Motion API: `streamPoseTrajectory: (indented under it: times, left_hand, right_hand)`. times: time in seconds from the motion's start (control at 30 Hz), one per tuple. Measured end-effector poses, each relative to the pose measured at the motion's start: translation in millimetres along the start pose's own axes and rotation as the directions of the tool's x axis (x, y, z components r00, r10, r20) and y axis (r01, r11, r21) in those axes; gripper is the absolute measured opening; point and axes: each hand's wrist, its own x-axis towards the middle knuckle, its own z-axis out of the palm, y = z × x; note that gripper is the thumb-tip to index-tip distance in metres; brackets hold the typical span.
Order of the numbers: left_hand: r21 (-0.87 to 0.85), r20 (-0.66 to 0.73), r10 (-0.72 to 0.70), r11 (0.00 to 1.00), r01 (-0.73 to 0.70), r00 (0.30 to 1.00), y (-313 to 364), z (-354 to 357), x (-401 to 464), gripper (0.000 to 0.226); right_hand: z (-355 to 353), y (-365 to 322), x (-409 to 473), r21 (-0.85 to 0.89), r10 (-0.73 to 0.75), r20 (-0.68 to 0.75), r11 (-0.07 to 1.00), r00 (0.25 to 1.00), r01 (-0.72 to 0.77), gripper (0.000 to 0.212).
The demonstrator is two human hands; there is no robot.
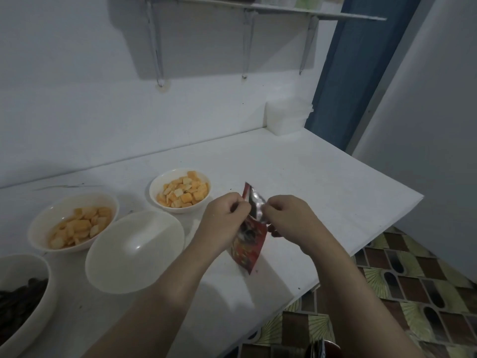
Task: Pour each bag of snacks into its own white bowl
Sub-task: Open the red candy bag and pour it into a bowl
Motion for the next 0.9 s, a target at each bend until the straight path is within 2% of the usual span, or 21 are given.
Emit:
streamPoseTrajectory:
  times: [0.13, 0.23, 0.33, 0.4, 0.47, 0.5, 0.6, 0.67, 0.73, 0.9]
  left_hand:
    - [0.028, -0.086, 0.036, 0.999, -0.033, 0.996, 3.9, 0.2, -3.6, 0.030]
    - [0.013, -0.085, 0.045, 0.999, -0.044, 0.995, 11.2, 4.5, -8.4, 0.031]
    - [-0.244, -0.005, -0.059, 0.968, 0.056, 0.998, 15.9, 9.1, -7.7, 0.034]
    - [-0.431, 0.043, -0.185, 0.883, 0.185, 0.982, 12.4, 9.8, -3.5, 0.025]
    - [-0.464, 0.090, -0.334, 0.820, 0.336, 0.938, 4.2, 11.3, 2.0, 0.019]
    - [-0.455, 0.118, -0.413, 0.786, 0.419, 0.903, -0.5, 11.6, 4.3, 0.025]
    - [-0.532, 0.258, -0.548, 0.607, 0.590, 0.796, -11.6, 9.5, 11.5, 0.025]
    - [-0.609, 0.310, -0.540, 0.519, 0.600, 0.782, -15.2, 8.3, 15.8, 0.020]
    - [-0.677, 0.302, -0.528, 0.467, 0.568, 0.794, -17.7, 7.4, 18.9, 0.023]
    - [-0.749, 0.249, -0.522, 0.430, 0.504, 0.816, -14.6, 0.9, 24.6, 0.027]
  right_hand:
    - [-6.6, 5.7, 0.4, 0.007, 0.008, -0.163, 1.000, 0.987, -0.007, 0.033]
    - [-3.0, 1.1, -5.6, -0.037, -0.091, -0.269, 0.996, 0.959, 0.084, 0.032]
    - [-5.0, -4.9, -10.5, -0.098, -0.204, -0.373, 0.979, 0.905, 0.181, 0.030]
    - [-10.3, -5.9, -12.9, -0.099, -0.247, -0.406, 0.969, 0.880, 0.226, 0.030]
    - [-16.5, -9.7, -18.1, -0.094, -0.283, -0.416, 0.959, 0.864, 0.268, 0.031]
    - [-18.6, -12.3, -21.4, -0.091, -0.304, -0.415, 0.952, 0.858, 0.293, 0.031]
    - [-21.2, -21.2, -31.2, -0.068, -0.357, -0.385, 0.931, 0.851, 0.360, 0.031]
    - [-21.8, -25.4, -35.8, -0.062, -0.383, -0.341, 0.920, 0.858, 0.386, 0.031]
    - [-21.5, -27.0, -38.6, -0.058, -0.411, -0.317, 0.908, 0.855, 0.415, 0.032]
    - [-25.8, -26.8, -40.9, -0.092, -0.444, -0.242, 0.896, 0.863, 0.435, 0.035]
